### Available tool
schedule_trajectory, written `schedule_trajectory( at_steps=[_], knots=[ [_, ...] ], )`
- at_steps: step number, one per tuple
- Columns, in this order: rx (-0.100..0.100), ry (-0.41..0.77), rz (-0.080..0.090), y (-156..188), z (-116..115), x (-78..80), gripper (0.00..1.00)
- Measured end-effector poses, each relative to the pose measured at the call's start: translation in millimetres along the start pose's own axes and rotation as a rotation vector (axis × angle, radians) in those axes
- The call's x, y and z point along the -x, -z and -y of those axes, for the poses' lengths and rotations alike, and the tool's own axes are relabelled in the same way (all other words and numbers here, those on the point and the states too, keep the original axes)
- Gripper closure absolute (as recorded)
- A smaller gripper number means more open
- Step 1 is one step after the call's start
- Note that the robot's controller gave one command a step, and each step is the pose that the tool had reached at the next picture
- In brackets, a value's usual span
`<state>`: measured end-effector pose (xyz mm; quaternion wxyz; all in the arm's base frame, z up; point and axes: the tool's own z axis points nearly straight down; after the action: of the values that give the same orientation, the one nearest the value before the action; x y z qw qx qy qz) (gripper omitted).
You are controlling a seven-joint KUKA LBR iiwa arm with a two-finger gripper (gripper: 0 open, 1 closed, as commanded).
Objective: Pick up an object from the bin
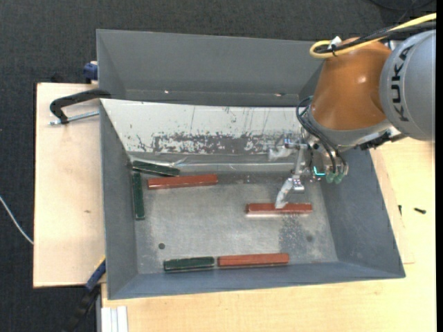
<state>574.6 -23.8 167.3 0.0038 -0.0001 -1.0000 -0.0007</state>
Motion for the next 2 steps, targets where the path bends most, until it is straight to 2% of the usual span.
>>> schedule_trajectory(
  at_steps=[1, 2],
  knots=[
    [-0.001, 0.001, 0.009, 4.9, 0.0, 1.7, 0.0],
    [0.002, 0.038, -0.009, -79.7, 18.3, -1.5, 1.0]
  ],
)
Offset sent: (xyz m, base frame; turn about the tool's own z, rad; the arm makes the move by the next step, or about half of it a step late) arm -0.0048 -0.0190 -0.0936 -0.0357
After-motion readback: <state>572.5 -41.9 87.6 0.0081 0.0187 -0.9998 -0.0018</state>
